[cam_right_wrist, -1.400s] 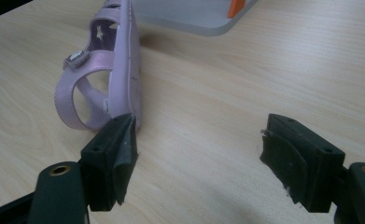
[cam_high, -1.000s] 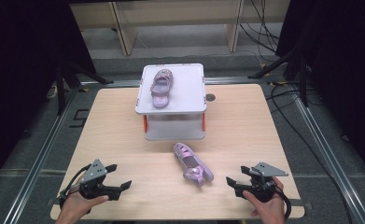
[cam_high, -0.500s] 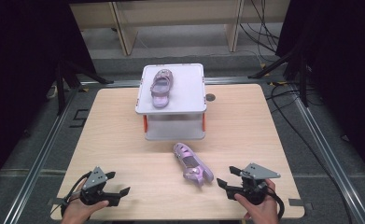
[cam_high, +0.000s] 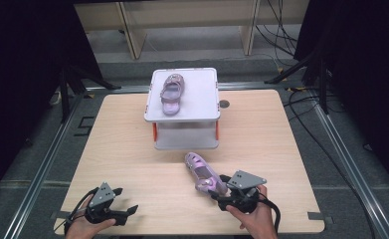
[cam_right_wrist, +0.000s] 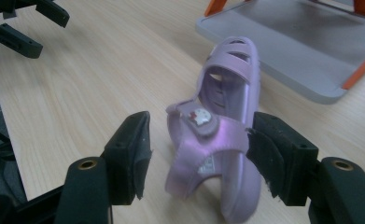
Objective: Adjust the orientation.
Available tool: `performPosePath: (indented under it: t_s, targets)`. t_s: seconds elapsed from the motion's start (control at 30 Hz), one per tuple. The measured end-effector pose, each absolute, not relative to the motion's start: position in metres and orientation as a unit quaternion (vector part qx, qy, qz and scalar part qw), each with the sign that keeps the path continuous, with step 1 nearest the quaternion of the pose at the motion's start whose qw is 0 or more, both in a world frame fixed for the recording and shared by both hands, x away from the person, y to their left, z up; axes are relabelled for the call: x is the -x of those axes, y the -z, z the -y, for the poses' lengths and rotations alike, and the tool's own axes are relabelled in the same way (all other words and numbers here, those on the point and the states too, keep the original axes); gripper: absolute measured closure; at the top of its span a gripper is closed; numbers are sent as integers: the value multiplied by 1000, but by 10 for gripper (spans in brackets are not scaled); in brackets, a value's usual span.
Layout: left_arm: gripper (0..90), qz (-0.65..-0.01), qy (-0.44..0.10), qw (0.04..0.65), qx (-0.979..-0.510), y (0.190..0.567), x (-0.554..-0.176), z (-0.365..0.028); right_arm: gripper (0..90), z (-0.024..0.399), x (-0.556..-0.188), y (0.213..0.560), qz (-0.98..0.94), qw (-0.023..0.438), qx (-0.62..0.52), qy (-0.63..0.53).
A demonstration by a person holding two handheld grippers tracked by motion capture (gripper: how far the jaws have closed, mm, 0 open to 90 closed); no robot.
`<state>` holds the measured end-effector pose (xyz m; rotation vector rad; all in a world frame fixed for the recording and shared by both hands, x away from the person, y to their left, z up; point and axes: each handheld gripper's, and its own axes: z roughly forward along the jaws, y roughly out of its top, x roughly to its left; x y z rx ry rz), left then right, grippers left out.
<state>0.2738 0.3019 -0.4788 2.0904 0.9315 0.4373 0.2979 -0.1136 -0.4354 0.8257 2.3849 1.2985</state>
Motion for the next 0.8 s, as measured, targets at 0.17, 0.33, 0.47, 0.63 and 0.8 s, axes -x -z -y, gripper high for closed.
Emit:
performPosePath:
  t_s: [0.17, 0.33, 0.47, 0.63, 0.8]
  targets:
    - [160, -366, -174, 392, -826, 480, -275, -303, 385, 99, -306, 437, -840, 158, -271, -442]
    - [162, -367, -172, 392, -826, 480, -275, -303, 377, 88, -313, 442, -851, 159, -263, -425]
    - [162, -379, -163, 399, -819, 480, -273, -302, 374, 84, -317, 445, -858, 172, -260, -408]
    - [162, -379, -164, 400, -818, 480, -273, -302, 373, 88, -321, 446, -857, 179, -266, -404]
    - [162, -375, -165, 398, -821, 479, -274, -302, 379, 94, -330, 447, -853, 190, -278, -398]
